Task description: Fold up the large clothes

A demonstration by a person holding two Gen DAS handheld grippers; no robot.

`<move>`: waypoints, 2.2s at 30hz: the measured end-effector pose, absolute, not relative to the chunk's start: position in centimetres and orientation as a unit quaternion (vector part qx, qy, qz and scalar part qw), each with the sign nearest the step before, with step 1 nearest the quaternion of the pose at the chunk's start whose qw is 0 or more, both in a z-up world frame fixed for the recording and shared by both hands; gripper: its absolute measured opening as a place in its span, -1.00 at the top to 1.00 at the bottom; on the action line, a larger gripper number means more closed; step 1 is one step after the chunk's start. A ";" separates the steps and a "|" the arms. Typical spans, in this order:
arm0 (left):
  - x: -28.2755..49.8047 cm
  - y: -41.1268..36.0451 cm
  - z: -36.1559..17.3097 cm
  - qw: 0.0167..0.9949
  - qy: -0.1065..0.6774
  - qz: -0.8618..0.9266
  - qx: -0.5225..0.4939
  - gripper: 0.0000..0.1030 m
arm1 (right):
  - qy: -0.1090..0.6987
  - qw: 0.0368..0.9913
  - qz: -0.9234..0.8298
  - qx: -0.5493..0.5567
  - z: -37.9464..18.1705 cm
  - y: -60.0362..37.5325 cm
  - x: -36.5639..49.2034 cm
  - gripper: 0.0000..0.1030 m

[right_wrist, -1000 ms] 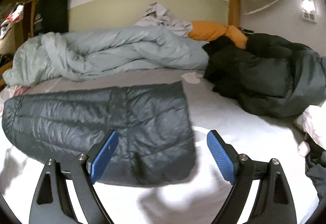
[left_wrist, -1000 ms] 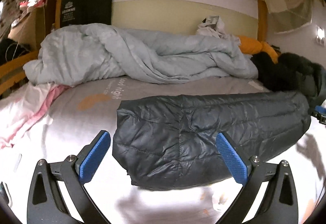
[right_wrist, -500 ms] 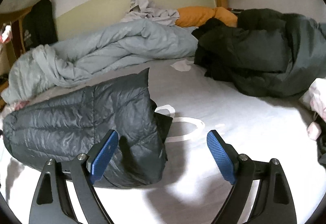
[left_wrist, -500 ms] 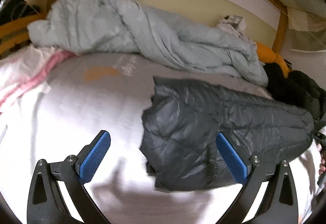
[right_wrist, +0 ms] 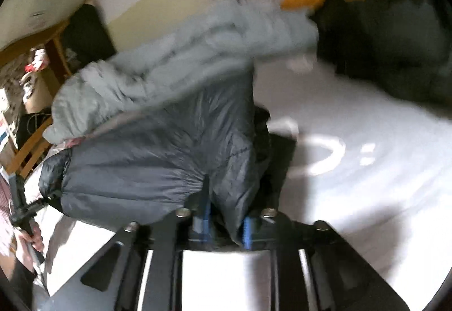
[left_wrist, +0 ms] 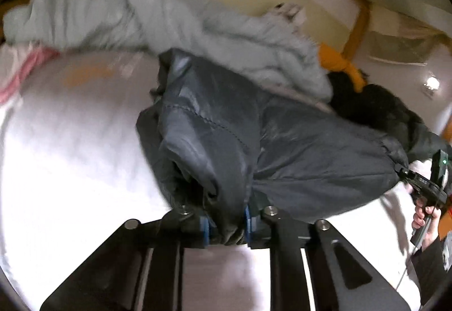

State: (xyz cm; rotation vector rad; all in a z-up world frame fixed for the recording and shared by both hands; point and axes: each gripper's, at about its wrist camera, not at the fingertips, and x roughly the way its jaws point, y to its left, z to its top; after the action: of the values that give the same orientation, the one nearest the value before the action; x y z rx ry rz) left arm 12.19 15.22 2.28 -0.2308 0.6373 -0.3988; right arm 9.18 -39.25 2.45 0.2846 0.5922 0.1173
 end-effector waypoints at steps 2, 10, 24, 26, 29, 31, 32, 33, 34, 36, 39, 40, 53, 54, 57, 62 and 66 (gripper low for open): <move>10.1 15.1 4.3 0.934 0.283 -0.198 -0.093 0.71 | 0.261 0.957 0.058 0.116 4.4 -38.0 7.1 0.75; 12.8 15.8 3.0 0.930 0.320 -0.159 -0.091 0.55 | 0.248 0.964 0.021 0.095 5.9 -37.5 6.7 0.75; 10.1 17.6 2.8 0.975 0.201 -0.038 -0.087 -0.96 | 0.295 0.951 -0.052 0.073 2.3 -38.0 9.7 -0.35; 6.9 17.6 4.6 0.987 0.130 -0.046 -0.078 -0.99 | 0.256 0.960 -0.059 0.098 3.6 -38.8 8.2 -0.59; 5.3 15.5 6.7 0.990 0.116 -0.067 -0.046 -0.99 | 0.226 0.967 -0.058 0.103 5.2 -39.0 6.6 -0.59; 4.6 13.0 7.4 0.987 0.125 -0.098 -0.033 -0.99 | 0.212 0.970 -0.053 0.102 5.9 -38.9 5.6 -0.61; 4.6 11.8 7.5 0.985 0.134 -0.109 -0.023 -0.97 | 0.208 0.972 -0.048 0.099 6.2 -38.6 5.2 -0.61; 4.8 10.2 7.6 0.981 0.148 -0.125 -0.009 -0.87 | 0.205 0.973 -0.044 0.094 6.5 -38.3 4.8 -0.62; 5.0 8.8 7.6 0.977 0.162 -0.138 0.004 -0.80 | 0.202 0.975 -0.041 0.087 6.6 -38.0 4.6 -0.62; 5.7 5.9 7.6 0.969 0.185 -0.163 0.015 -0.52 | 0.197 0.978 -0.035 0.066 6.9 -36.9 4.1 -0.62; 6.7 2.3 7.7 0.949 0.224 -0.222 -0.007 0.55 | 0.199 0.978 -0.038 0.045 7.2 -35.8 3.8 -0.61; 7.3 1.1 7.6 0.939 0.241 -0.246 -0.014 0.71 | 0.200 0.978 -0.036 0.044 7.2 -35.5 3.7 -0.61; 12.7 -6.2 0.0 0.885 0.403 -0.227 -0.050 0.83 | 0.237 0.970 -0.029 0.033 6.0 -34.9 4.6 -0.61; 13.1 -6.6 -0.7 0.883 0.408 -0.227 -0.047 0.84 | 0.238 0.970 -0.030 0.033 5.9 -35.0 4.6 -0.61; 13.8 -6.9 -2.6 0.886 0.412 -0.210 -0.036 0.93 | 0.243 0.969 -0.030 0.035 5.7 -35.0 4.7 -0.61; 13.7 -7.0 -4.1 0.899 0.389 -0.199 -0.032 0.93 | 0.264 0.964 -0.001 0.037 5.5 -33.8 5.3 -0.35; 14.1 -5.7 -4.4 0.892 0.390 -0.217 -0.073 0.93 | 0.284 0.956 0.045 0.057 5.7 -32.1 5.9 -0.04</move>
State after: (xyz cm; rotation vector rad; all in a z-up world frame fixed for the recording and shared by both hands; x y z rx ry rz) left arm 14.08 -5.72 -4.44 -0.1520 0.8088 -0.4510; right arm 5.94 -32.13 5.72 0.1153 0.5754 0.0916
